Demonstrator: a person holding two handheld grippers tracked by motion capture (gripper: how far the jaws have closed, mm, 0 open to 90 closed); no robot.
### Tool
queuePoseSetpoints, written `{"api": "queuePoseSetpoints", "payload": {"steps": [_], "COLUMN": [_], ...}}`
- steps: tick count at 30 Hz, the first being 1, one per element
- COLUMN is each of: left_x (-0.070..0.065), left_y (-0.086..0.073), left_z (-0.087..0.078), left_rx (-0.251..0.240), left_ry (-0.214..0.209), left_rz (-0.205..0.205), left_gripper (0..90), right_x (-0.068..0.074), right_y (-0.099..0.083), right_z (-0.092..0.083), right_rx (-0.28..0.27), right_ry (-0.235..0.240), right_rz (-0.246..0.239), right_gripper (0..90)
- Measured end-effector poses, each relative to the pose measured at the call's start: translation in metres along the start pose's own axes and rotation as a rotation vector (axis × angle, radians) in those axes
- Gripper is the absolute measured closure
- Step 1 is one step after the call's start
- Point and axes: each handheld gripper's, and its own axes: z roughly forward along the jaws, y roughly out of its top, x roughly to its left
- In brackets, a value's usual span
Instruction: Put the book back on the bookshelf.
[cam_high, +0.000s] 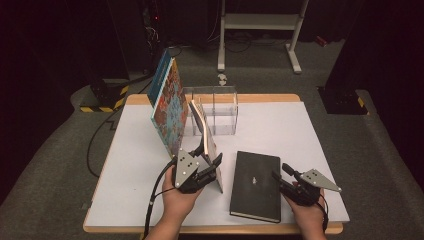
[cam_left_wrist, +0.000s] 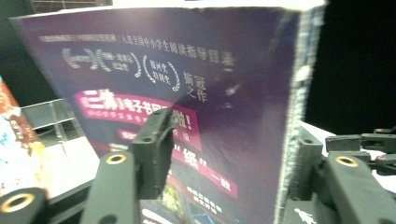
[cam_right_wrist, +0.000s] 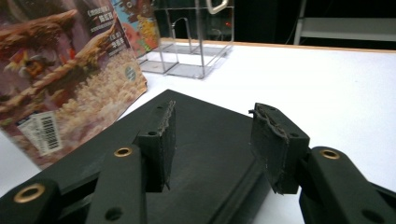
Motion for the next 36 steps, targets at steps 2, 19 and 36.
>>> {"api": "queuePoseSetpoints", "payload": {"steps": [2, 19, 36], "left_x": [0.003, 0.019, 0.027], "left_y": [0.001, 0.006, 0.008], "left_z": [-0.003, -0.018, -0.021], "left_rx": [0.001, -0.029, -0.024], "left_ry": [0.013, -0.01, -0.054], "left_rz": [0.006, 0.016, 0.013], "left_gripper": [48.5, 81.1, 82.6], "right_x": [-0.001, 0.0, 0.0], "right_y": [0.001, -0.002, -0.004], "right_z": [0.0, 0.003, 0.006], "right_rx": [-0.004, 0.007, 0.018], "right_ry": [-0.002, 0.003, 0.009], "right_rz": [0.001, 0.013, 0.029], "right_gripper": [49.6, 49.7, 50.1]}}
